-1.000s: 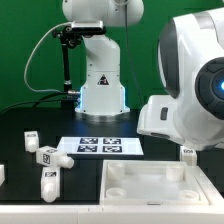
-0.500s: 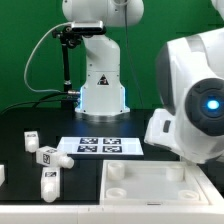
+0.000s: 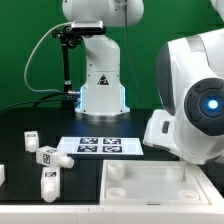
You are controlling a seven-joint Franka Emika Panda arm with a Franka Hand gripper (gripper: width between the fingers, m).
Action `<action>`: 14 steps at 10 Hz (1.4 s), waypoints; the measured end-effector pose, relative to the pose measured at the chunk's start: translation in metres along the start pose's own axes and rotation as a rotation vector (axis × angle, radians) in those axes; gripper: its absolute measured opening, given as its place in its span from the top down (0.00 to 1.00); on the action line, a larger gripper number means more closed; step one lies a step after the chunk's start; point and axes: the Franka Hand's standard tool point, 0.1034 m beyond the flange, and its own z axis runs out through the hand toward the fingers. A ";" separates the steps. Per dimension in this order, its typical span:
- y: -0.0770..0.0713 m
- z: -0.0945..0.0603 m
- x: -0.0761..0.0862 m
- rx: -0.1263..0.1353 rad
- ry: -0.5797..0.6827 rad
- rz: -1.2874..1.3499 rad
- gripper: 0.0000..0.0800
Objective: Assemble one leg
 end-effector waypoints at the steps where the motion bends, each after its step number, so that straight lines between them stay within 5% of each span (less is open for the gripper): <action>1: -0.001 0.014 -0.006 -0.013 -0.020 0.004 0.19; 4: 0.002 0.010 -0.003 -0.003 -0.015 0.008 0.22; 5: 0.002 0.009 -0.003 -0.002 -0.015 0.009 0.50; 6: 0.002 0.009 -0.003 -0.002 -0.015 0.009 0.50; 7: 0.003 0.007 -0.003 0.002 -0.016 0.008 0.64; 9: 0.024 -0.031 -0.014 0.040 -0.047 0.015 0.64; 11: 0.040 -0.076 -0.034 0.033 -0.057 -0.026 0.64; 14: 0.032 -0.089 -0.019 0.050 0.156 -0.040 0.64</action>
Offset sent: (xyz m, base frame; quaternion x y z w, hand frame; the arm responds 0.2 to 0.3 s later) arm 0.0000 0.0000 0.0000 0.0000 0.0000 0.0000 1.0000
